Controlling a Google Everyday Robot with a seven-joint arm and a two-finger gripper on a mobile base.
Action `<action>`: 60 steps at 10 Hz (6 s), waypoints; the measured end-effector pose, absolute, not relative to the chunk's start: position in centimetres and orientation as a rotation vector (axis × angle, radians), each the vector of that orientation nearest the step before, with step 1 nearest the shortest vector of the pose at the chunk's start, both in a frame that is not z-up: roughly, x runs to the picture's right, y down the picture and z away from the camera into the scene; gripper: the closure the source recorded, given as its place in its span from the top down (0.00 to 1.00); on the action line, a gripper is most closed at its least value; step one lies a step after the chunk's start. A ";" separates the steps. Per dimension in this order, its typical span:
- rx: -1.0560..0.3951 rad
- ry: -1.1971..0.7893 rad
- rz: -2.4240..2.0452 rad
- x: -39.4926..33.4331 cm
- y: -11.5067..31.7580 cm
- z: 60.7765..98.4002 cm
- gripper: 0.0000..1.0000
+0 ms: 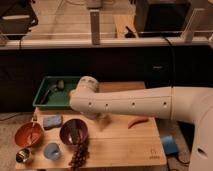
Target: Wipe tray with eraser
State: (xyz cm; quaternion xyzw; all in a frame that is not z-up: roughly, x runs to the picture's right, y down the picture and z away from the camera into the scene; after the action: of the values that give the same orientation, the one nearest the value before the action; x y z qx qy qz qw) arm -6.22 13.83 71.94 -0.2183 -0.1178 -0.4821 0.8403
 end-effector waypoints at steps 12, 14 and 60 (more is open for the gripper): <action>-0.264 -0.518 -1.479 -14.0 14.5 71.9 0.80; -0.240 -0.539 -1.560 -15.0 15.3 71.9 0.80; -0.221 -0.537 -1.243 -31.1 2.7 81.4 0.38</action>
State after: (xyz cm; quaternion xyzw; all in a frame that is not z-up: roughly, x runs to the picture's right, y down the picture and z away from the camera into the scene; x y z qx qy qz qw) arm -31.12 2.73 81.39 -0.1020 -0.2478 -0.5739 0.7738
